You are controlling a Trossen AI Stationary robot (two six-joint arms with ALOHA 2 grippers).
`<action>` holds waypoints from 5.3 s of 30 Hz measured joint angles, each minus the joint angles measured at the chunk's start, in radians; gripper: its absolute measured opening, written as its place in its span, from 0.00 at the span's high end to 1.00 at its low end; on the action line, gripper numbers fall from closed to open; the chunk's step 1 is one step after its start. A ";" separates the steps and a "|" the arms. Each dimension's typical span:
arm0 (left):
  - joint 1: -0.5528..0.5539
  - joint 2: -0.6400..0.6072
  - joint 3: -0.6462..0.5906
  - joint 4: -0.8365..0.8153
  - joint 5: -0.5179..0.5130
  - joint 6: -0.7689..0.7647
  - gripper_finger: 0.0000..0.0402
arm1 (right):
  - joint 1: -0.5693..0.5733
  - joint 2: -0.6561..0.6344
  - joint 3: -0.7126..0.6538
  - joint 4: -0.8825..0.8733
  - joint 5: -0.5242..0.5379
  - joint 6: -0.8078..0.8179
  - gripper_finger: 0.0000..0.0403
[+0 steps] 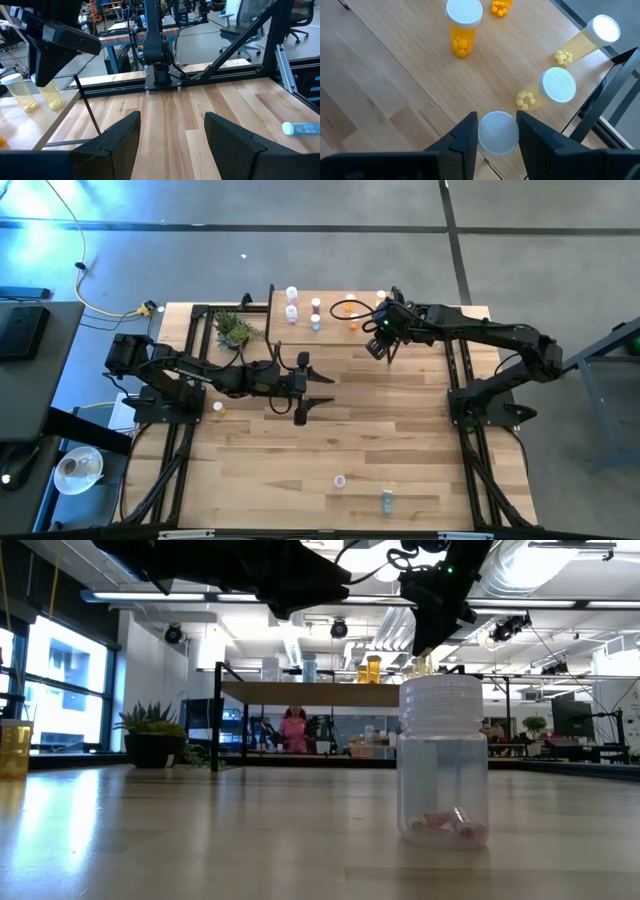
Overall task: Pick and place medicine bottles onto shelf by color
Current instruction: Put the yellow pill bottle on the shelf aligned with the yellow pill bottles, then put the transparent pill bottle on the shelf aligned with the transparent pill bottles
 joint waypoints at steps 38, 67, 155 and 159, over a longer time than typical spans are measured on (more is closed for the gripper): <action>0.000 0.000 0.000 -0.010 0.000 0.000 0.47 | 0.012 -0.086 -0.001 -0.006 0.025 0.023 0.55; -0.113 -0.412 0.001 -0.730 -0.107 -0.160 0.47 | 0.566 -0.080 0.000 0.008 0.082 0.232 0.55; -0.418 -0.425 -0.237 -0.650 -0.261 -0.595 0.47 | 0.930 0.552 -0.002 0.630 -0.153 0.179 0.55; -0.418 -0.425 -0.237 -0.650 -0.260 -0.595 0.47 | 0.930 0.552 -0.002 0.644 -0.153 0.182 0.56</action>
